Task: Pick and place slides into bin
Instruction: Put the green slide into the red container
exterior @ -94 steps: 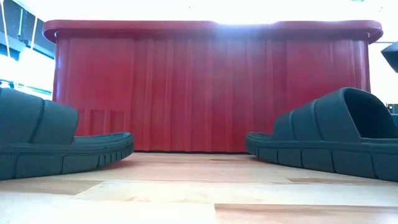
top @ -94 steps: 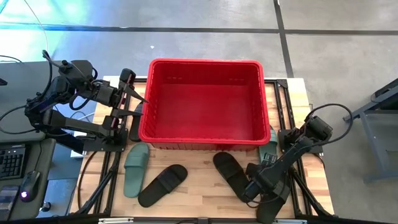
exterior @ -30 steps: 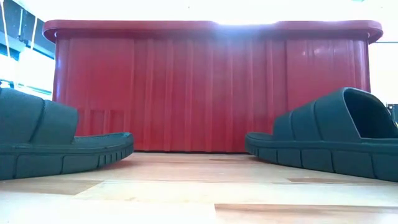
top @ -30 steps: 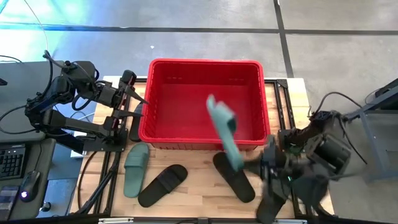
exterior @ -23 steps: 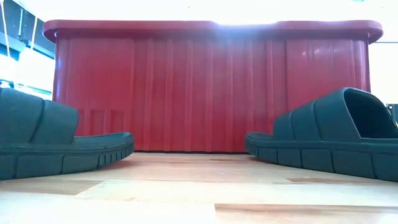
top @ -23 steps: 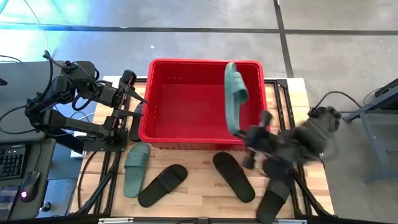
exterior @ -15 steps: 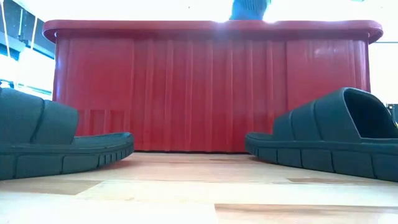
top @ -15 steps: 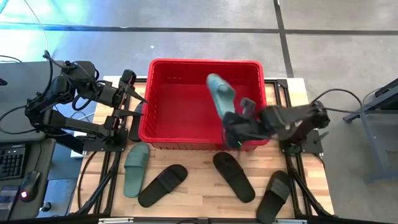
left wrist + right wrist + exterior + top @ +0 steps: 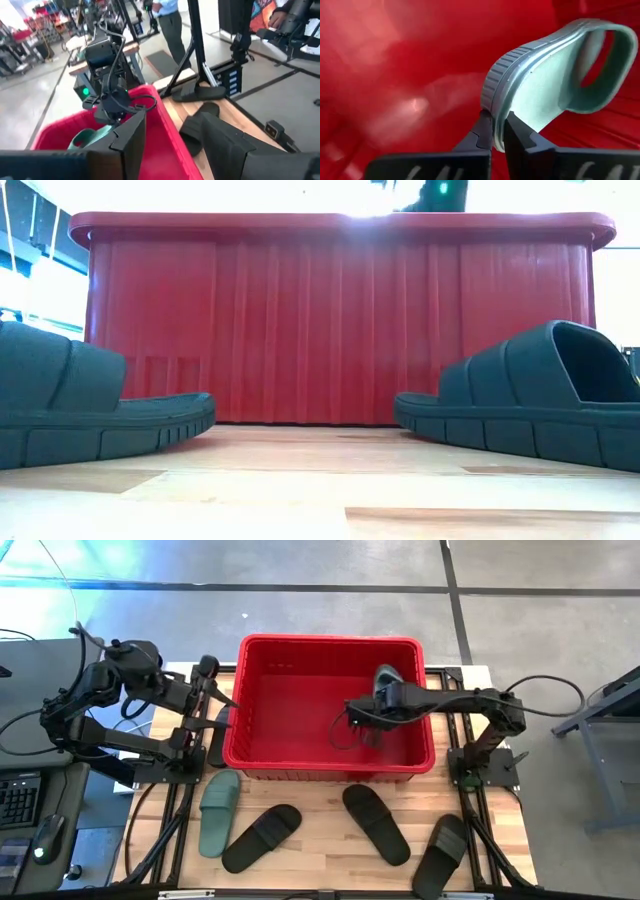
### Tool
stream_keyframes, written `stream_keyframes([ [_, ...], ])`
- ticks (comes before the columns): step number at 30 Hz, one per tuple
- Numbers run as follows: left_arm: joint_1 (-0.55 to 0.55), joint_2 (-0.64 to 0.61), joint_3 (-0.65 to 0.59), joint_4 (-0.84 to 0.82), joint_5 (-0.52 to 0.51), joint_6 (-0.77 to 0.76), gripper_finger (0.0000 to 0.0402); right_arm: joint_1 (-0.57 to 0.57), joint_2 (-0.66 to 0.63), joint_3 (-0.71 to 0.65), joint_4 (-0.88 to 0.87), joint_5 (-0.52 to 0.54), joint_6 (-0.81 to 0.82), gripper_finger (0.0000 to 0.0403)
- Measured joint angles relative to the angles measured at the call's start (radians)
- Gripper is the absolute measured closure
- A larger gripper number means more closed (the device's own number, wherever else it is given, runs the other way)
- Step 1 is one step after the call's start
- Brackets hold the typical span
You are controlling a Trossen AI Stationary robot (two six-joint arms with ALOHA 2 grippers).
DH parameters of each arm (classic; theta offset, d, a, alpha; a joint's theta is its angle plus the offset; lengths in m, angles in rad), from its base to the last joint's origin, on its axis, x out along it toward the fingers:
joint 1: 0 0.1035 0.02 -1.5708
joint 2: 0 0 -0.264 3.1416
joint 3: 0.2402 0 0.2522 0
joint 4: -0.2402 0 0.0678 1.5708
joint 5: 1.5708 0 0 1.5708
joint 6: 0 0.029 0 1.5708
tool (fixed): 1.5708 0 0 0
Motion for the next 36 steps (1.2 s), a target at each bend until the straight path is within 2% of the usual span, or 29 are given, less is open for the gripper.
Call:
stream_keyframes([
  [7,0.0,0.0,0.0,-0.065,-0.036,-0.026,0.0229,-0.019,0.001,-0.216,0.119,-0.022,-0.059,0.0403],
  [10,0.0,0.0,0.0,-0.068,-0.054,-0.026,0.0229,-0.018,0.001,-0.285,0.172,0.021,-0.056,0.04],
  [15,0.0,0.0,0.0,-0.067,-0.056,-0.026,0.0229,-0.032,0.001,-0.363,0.227,0.028,-0.084,0.036],
  [22,0.0,0.0,0.0,-0.067,-0.056,-0.026,0.0229,-0.054,0.001,-0.376,0.324,0.008,-0.084,0.0274],
  [27,0.0,0.0,0.0,-0.067,-0.056,-0.026,0.0229,-0.056,0.001,-0.376,0.326,-0.015,-0.029,0.0225],
  [31,0.0,0.0,0.0,-0.067,-0.055,-0.026,0.0229,-0.056,0.001,-0.376,0.299,-0.04,0.029,0.0204],
  [36,0.0,0.004,0.0,-0.067,-0.055,-0.027,0.0229,-0.056,0.001,-0.376,0.26,-0.142,0.046,0.0197],
])
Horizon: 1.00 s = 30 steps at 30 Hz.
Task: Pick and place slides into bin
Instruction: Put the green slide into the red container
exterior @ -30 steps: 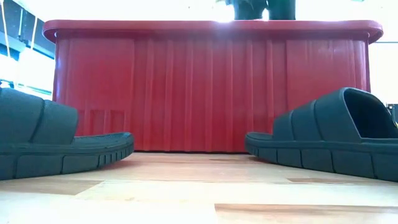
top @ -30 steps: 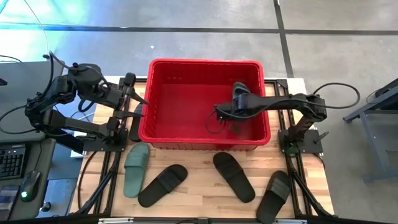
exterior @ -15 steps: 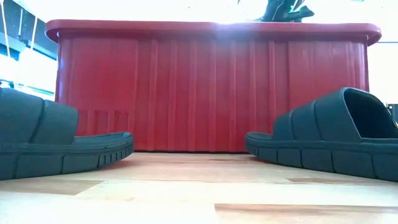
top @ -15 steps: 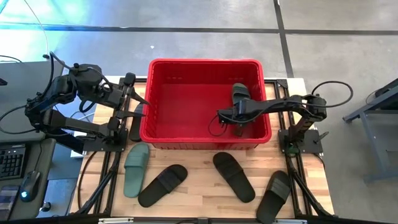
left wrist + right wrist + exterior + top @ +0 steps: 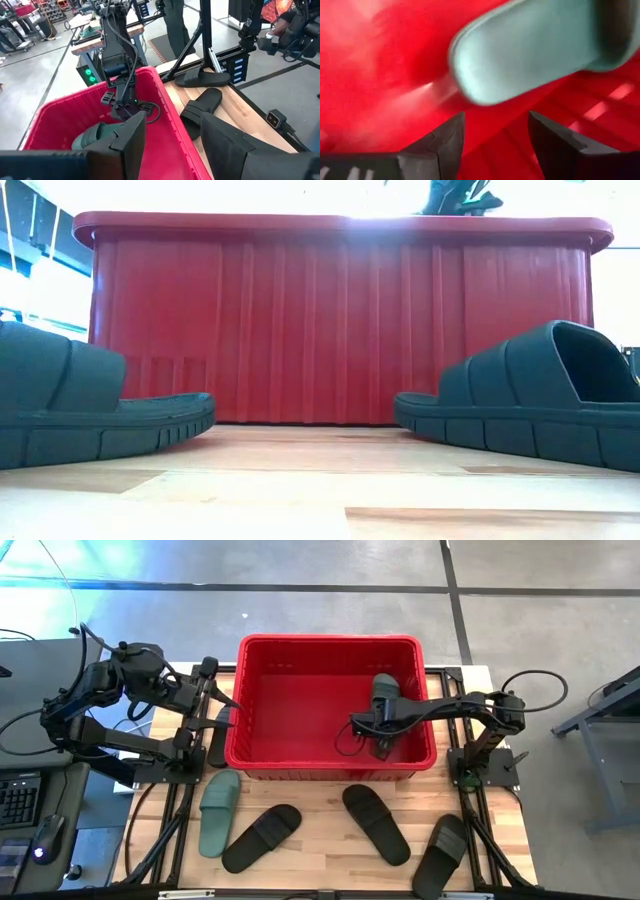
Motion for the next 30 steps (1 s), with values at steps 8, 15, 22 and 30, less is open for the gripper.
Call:
stream_keyframes([
  [8,0.0,0.024,0.0,-0.101,0.004,-0.052,0.0229,0.019,-0.075,0.02,0.008,0.015,0.063,0.0196],
  [15,0.0,0.102,0.0,-0.332,0.068,-0.164,0.0229,0.042,-0.139,0.213,0.069,0.078,0.052,0.0197],
  [22,-0.113,0.149,0.0,-0.311,0.093,-0.195,0.0229,0.052,-0.144,0.402,0.229,0.057,-0.008,0.0197],
  [30,-0.405,0.199,0.0,-0.294,-0.059,-0.374,0.0229,0.076,-0.143,0.452,0.405,-0.164,-0.037,0.0197],
])
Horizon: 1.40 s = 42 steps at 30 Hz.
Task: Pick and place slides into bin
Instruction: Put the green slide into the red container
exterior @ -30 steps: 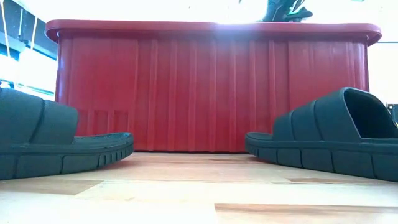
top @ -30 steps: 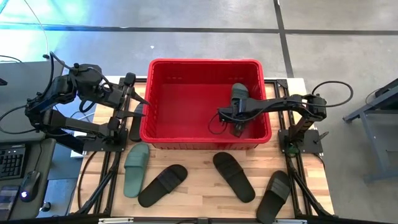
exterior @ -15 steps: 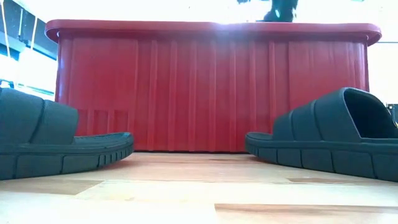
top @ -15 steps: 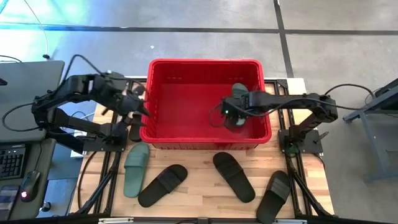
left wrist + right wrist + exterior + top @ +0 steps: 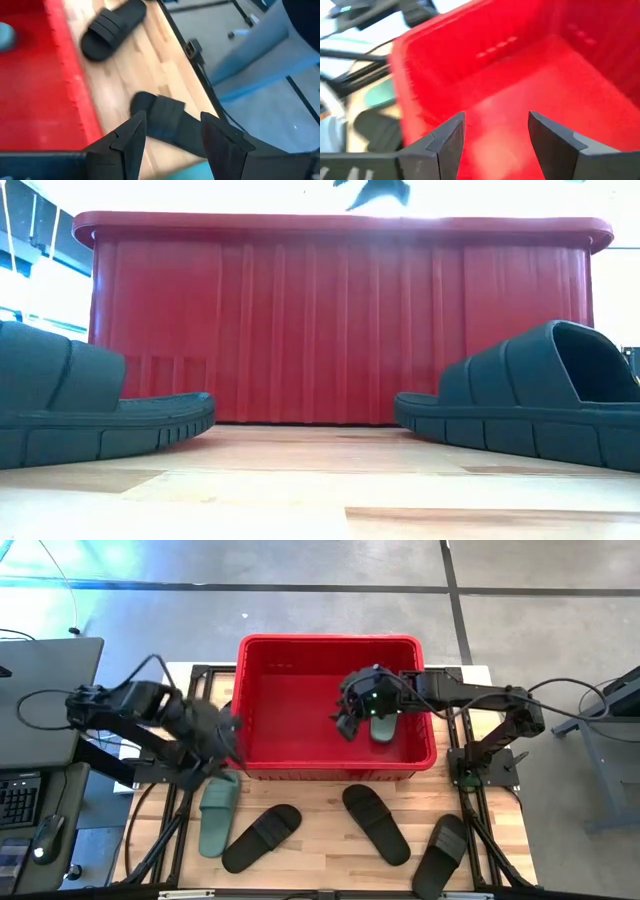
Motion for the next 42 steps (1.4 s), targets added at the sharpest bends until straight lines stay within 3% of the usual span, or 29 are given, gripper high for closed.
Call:
stream_keyframes([
  [5,-0.191,0.061,0.0,-0.003,-0.147,-0.097,0.0229,0.047,0.001,0.0,0.001,-0.027,-0.086,0.0197],
  [10,-0.354,0.172,0.0,-0.02,-0.264,-0.095,0.0229,0.103,0.001,0.0,0.02,-0.034,-0.141,0.0197],
  [17,-0.48,0.378,0.0,-0.091,-0.295,-0.105,0.0229,0.167,0.001,0.0,0.02,-0.033,-0.146,0.0197],
  [26,-0.534,0.615,0.0,-0.352,-0.341,-0.379,0.0229,0.232,0.001,-0.001,0.018,-0.033,-0.116,0.0197],
  [35,-0.53,0.777,0.0,-0.384,-0.339,-0.615,0.0229,0.293,0.001,-0.002,0.011,-0.032,-0.105,0.0197],
  [42,-0.537,0.804,-0.005,-0.382,-0.337,-0.778,0.0229,0.327,0.001,-0.002,-0.005,-0.032,-0.101,0.0197],
])
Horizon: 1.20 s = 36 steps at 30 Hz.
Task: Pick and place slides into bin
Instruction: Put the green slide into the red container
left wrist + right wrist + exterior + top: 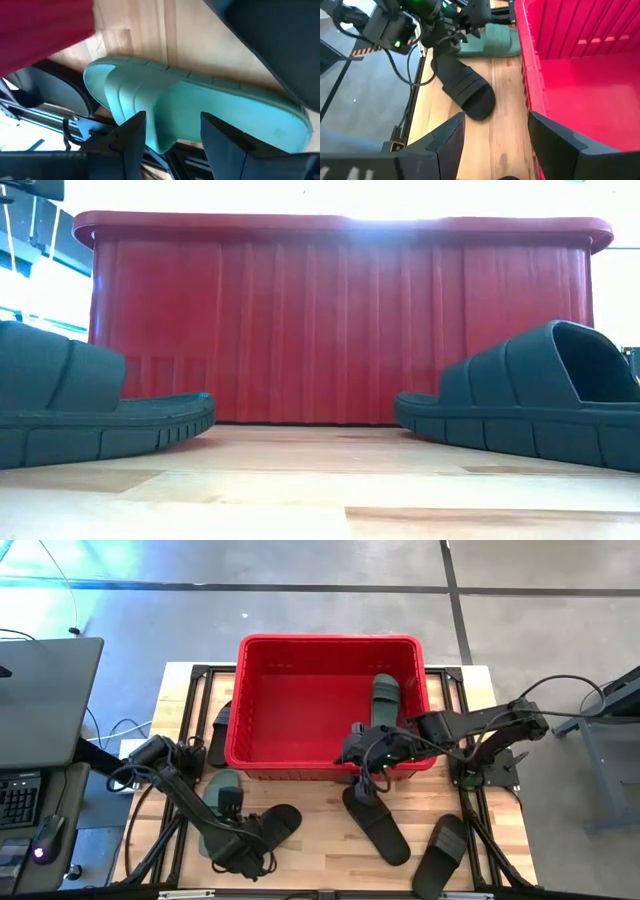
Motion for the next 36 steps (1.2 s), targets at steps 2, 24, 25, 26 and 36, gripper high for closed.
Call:
stream_keyframes([
  [2,-0.006,-0.005,-0.024,-0.002,0.012,-0.031,0.0229,0.006,0.0,0.0,-0.003,0.0,0.0,0.0197],
  [24,-0.111,-0.011,-0.303,0.07,0.022,-0.249,0.023,0.007,0.0,0.0,-0.008,0.091,0.014,0.0197],
  [25,-0.11,-0.011,-0.315,0.076,0.026,-0.253,0.0233,0.007,0.0,0.0,-0.007,0.091,0.016,0.0197],
  [26,-0.107,-0.011,-0.32,0.081,0.031,-0.256,0.024,0.007,0.0,0.0,-0.007,0.091,0.016,0.0197],
  [36,-0.105,-0.012,-0.222,0.065,0.057,-0.181,0.0384,0.007,0.0,0.0,-0.007,0.102,0.015,0.0197],
])
